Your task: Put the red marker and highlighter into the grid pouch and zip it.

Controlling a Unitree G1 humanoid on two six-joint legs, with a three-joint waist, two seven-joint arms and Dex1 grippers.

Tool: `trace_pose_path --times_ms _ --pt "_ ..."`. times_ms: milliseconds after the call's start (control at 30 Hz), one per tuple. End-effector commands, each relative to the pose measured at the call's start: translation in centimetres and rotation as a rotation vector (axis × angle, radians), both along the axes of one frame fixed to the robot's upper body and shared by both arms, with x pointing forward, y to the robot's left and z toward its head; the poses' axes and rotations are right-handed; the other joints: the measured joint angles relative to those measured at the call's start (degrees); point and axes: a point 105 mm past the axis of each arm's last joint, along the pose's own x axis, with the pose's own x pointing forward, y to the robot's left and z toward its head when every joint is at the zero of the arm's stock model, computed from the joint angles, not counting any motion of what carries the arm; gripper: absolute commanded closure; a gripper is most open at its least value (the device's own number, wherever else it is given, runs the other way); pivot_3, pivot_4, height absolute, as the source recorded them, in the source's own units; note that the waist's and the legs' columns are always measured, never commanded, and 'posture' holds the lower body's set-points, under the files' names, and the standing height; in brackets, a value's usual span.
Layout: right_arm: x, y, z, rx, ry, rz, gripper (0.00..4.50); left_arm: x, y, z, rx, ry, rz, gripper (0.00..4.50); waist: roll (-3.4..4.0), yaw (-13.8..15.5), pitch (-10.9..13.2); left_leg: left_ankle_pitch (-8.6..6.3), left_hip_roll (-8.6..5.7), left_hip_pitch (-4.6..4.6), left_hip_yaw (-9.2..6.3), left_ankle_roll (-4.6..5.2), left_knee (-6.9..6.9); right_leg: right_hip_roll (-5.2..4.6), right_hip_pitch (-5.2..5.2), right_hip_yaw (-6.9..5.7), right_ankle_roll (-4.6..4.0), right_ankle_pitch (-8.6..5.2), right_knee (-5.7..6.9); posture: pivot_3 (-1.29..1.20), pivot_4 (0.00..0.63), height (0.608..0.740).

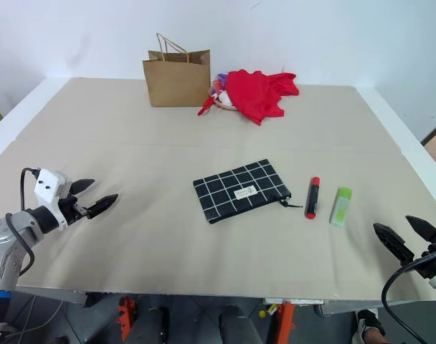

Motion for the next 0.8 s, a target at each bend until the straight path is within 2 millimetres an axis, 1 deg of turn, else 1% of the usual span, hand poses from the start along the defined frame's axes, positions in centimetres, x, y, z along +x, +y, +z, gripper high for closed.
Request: trace_pose_path --times_ms 33,133,300,400,500,567,600,667,700,733,767,800 --pt "-0.3 -0.4 1.4 -0.044 -0.039 -0.001 0.12 -0.1 -0.1 1.8 0.052 -0.053 -0.042 0.04 0.0 0.0 0.0 0.0 0.0 0.0 0.0 0.0 0.0 0.0 0.0 0.0 0.0 0.0 0.0 0.0 0.15 0.739" --pt "-0.2 0.2 1.0 -0.052 -0.022 0.033 0.12 -0.7 -1.2 2.2 0.034 -0.053 -0.138 0.04 0.01 0.0 0.0 0.0 0.0 0.0 0.0 0.0 0.0 0.0 0.0 0.0 0.0 0.0 0.0 0.0 0.15 0.739" --pt "-0.1 0.6 0.4 -0.071 -0.001 0.065 0.12 -0.7 -1.2 2.3 0.034 -0.049 -0.154 0.04 0.03 -0.01 0.0 0.0 0.0 0.03 0.01 0.0 0.0 -0.01 0.02 0.0 -0.03 -0.02 0.0 0.0 0.15 0.739" --pt "0.4 1.1 0.2 -0.063 -0.011 0.072 0.12 -0.6 -1.1 2.2 0.036 -0.051 -0.151 0.04 0.02 -0.02 0.0 0.0 0.0 0.05 0.01 0.0 0.0 -0.01 0.04 0.0 -0.04 -0.02 0.0 0.0 0.15 0.739" --pt "0.9 1.5 0.5 -0.055 -0.032 0.075 0.12 -0.6 -1.4 1.9 0.041 -0.049 -0.156 0.04 0.02 -0.04 0.0 0.0 0.0 0.14 0.01 0.0 0.0 -0.01 0.14 0.0 -0.04 -0.02 0.0 0.0 0.15 0.739" --pt "1.2 2.1 0.9 -0.065 -0.044 0.099 0.12 -0.6 -1.9 1.8 0.056 -0.051 -0.177 0.04 0.05 -0.03 0.02 0.0 0.0 0.21 0.01 0.0 0.0 -0.01 0.22 0.0 -0.06 -0.04 0.0 0.0 0.15 0.739" --pt "1.6 2.8 1.4 -0.051 -0.057 0.12 0.12 -0.7 -2.4 1.8 0.068 -0.054 -0.204 0.04 0.05 -0.03 0.02 0.0 0.0 0.21 0.01 0.0 0.0 -0.01 0.23 0.0 -0.05 -0.04 0.0 0.0 0.15 0.739" --pt "3.1 5.7 2.9 -0.025 -0.085 0.201 0.12 -1.1 -4.6 2.0 0.075 -0.066 -0.297 0.04 0.06 -0.03 0.03 0.0 0.0 0.22 0.01 0.0 0.0 -0.01 0.25 0.0 -0.06 -0.05 0.0 0.0 0.15 0.739" --pt "3.6 6.8 3.4 -0.008 -0.096 0.227 0.12 -1.3 -5.3 2.1 0.072 -0.071 -0.33 0.04 0.07 -0.12 0.03 0.0 0.0 0.22 0.01 0.0 0.0 -0.01 0.25 0.0 -0.05 -0.04 0.0 0.0 0.15 0.739" --pt "4.5 8.4 3.8 0.026 -0.109 0.257 0.12 -1.6 -6.6 1.9 0.072 -0.071 -0.385 0.04 0.09 -0.34 0.04 0.0 0.0 0.25 0.01 0.0 0.0 -0.01 0.26 0.0 -0.07 -0.03 0.0 0.0 0.15 0.739" --pt "6.0 10.8 4.0 0.045 -0.122 0.299 0.12 -2.1 -8.5 1.4 0.075 -0.057 -0.469 0.04 0.1 -0.51 0.05 0.0 0.01 0.26 0.02 -0.01 0.01 -0.01 0.26 0.01 -0.09 -0.01 0.0 0.0 0.15 0.739" --pt "7.7 12.9 4.2 0.068 -0.132 0.303 0.12 -2.5 -10.3 1.0 0.071 -0.048 -0.541 0.04 0.1 -0.59 0.05 0.03 0.01 0.27 0.02 -0.03 0.02 -0.01 0.27 0.01 -0.09 0.02 0.0 0.0 0.15 0.739"
